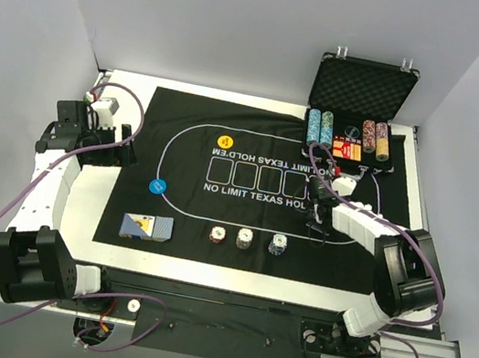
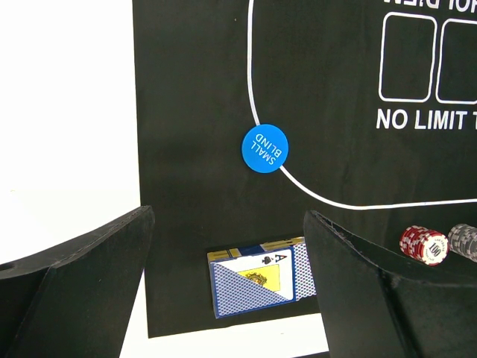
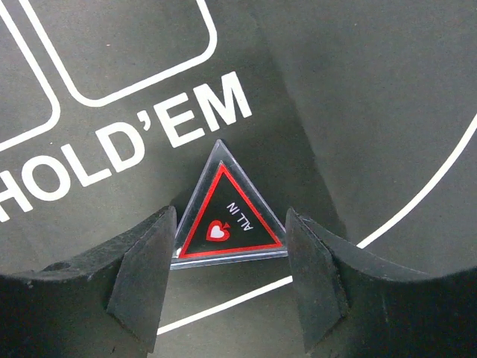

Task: Distribute texas hold em gaming equipment

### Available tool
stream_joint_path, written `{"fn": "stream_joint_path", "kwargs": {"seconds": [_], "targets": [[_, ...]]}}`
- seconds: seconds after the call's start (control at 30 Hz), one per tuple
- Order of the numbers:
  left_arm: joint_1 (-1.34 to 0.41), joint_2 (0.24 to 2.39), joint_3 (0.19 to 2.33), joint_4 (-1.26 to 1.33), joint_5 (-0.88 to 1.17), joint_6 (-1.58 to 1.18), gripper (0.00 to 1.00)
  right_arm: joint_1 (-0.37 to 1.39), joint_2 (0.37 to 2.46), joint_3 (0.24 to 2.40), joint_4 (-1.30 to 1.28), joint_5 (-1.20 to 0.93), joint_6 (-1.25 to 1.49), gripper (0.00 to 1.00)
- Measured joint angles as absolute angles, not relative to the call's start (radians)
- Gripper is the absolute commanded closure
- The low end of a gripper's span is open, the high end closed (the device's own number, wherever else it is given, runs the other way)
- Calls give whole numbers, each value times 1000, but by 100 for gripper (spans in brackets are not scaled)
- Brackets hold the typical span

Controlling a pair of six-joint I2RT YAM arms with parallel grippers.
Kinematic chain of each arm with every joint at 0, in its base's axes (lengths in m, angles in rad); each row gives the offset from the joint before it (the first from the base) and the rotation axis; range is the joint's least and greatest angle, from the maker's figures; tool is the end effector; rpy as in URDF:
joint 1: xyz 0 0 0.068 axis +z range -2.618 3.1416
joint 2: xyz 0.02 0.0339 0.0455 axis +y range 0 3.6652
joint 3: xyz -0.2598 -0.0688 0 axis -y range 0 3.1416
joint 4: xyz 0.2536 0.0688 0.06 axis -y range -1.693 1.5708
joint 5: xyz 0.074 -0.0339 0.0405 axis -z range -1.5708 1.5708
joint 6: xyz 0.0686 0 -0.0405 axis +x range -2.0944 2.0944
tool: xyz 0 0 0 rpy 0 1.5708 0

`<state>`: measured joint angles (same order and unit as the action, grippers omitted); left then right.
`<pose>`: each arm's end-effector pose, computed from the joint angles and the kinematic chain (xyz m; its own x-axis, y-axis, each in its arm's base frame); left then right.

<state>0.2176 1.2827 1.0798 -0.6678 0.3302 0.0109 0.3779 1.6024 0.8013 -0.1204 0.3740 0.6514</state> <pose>0.2940 0.0422 0.2640 -0.7467 -0.1545 -0.6470 0.0079 0.9705 -0.2409 0.3170 0.0989 0.1230 -0.6725 0.3403 -0.6572 0.3390 0.9310 0.1352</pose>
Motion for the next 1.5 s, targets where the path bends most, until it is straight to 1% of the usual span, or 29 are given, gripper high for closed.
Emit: {"fn": "stream_joint_path", "kwargs": {"seconds": [0.1, 0.13, 0.2, 0.27, 0.4, 0.43, 0.53, 0.6, 0.7, 0.73, 0.83, 1.03, 1.2, 1.37, 1.5], "targets": [[218, 1283, 1080, -668, 330, 11, 7, 373, 1598, 801, -134, 377, 651, 50], [218, 1283, 1080, -668, 330, 11, 7, 373, 1596, 801, -142, 380, 651, 54], [218, 1283, 1080, -668, 330, 11, 7, 370, 1589, 801, -166, 385, 651, 58], [218, 1282, 1080, -668, 330, 10, 7, 363, 1577, 798, -190, 390, 655, 60], [218, 1282, 1084, -670, 331, 10, 7, 327, 1526, 775, -234, 411, 665, 60], [218, 1282, 1085, -670, 331, 9, 7, 316, 1510, 768, -247, 416, 668, 59], [218, 1282, 1086, -670, 331, 10, 7, 281, 1467, 759, -278, 427, 675, 51], [218, 1280, 1086, -670, 332, 10, 7, 266, 1446, 758, -288, 432, 673, 48], [218, 1277, 1086, -670, 334, 10, 7, 279, 1431, 759, -295, 435, 669, 42], [218, 1277, 1086, -670, 334, 11, 7, 298, 1430, 761, -300, 440, 666, 39], [218, 1277, 1086, -671, 335, 17, 7, 403, 1429, 817, -332, 445, 644, 37], [218, 1277, 1086, -690, 344, 50, 7, 632, 1439, 1114, -360, 410, 569, 32], [218, 1277, 1086, -702, 350, 63, 7, 796, 1542, 1344, -356, 327, 502, 29], [218, 1277, 1086, -708, 353, 62, 7, 932, 1724, 1402, -365, 247, 487, 29], [218, 1277, 1086, -708, 353, 61, 7, 982, 1846, 1394, -389, 199, 498, 29]]}}
